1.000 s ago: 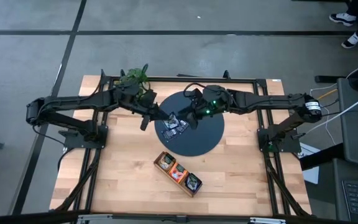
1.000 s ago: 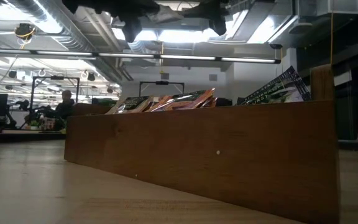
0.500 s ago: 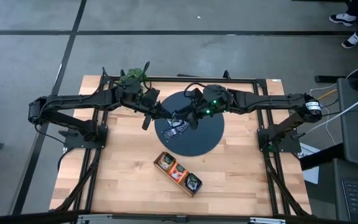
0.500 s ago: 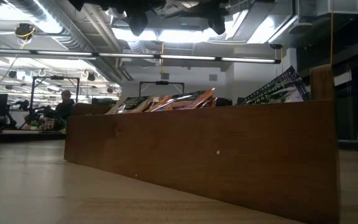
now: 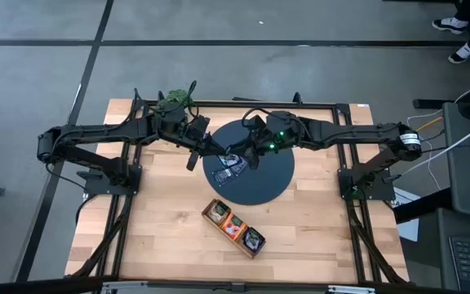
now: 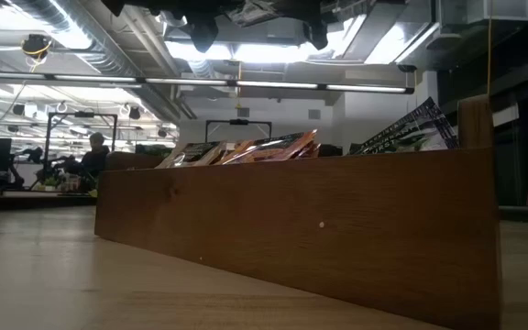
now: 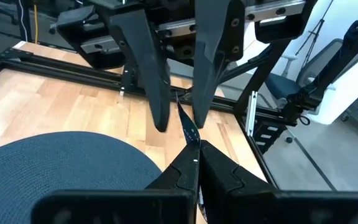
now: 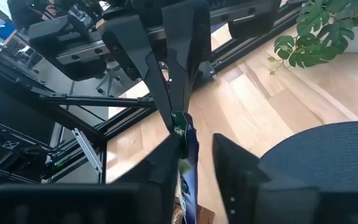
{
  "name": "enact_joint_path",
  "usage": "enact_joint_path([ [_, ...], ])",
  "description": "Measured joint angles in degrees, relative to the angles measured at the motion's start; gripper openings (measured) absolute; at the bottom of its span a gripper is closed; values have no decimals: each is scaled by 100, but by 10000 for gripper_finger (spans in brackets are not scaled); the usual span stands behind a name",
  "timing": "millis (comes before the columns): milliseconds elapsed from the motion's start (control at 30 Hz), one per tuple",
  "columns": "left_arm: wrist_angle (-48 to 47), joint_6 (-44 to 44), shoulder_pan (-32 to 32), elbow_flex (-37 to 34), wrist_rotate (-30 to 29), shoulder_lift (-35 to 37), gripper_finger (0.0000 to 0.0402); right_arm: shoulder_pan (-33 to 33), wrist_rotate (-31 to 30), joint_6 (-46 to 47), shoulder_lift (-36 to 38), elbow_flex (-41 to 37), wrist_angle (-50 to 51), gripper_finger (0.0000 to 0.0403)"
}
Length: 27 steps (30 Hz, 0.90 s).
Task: Pick & Place Tea
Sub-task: Put the violet tea bag into the right section of the wooden organizer
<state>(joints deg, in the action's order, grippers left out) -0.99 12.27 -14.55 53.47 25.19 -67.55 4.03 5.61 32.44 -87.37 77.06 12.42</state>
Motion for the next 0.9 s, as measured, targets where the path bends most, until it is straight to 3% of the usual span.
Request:
enact_joint_path([
  [267, -68, 50, -7, -7, -4, 0, 2, 0, 313, -77, -217, -2, -293, 9],
  [567, -462, 239, -89, -4, 7, 7, 26, 0, 313, -121, -172, -7, 12, 5],
  [800, -996, 167, -263, -6, -3, 103, 80, -29, 317, 10, -101, -7, 372, 3],
  [900, -1408, 64, -356, -8, -9, 183, 100, -156, -3, 42, 38, -7, 681, 2],
])
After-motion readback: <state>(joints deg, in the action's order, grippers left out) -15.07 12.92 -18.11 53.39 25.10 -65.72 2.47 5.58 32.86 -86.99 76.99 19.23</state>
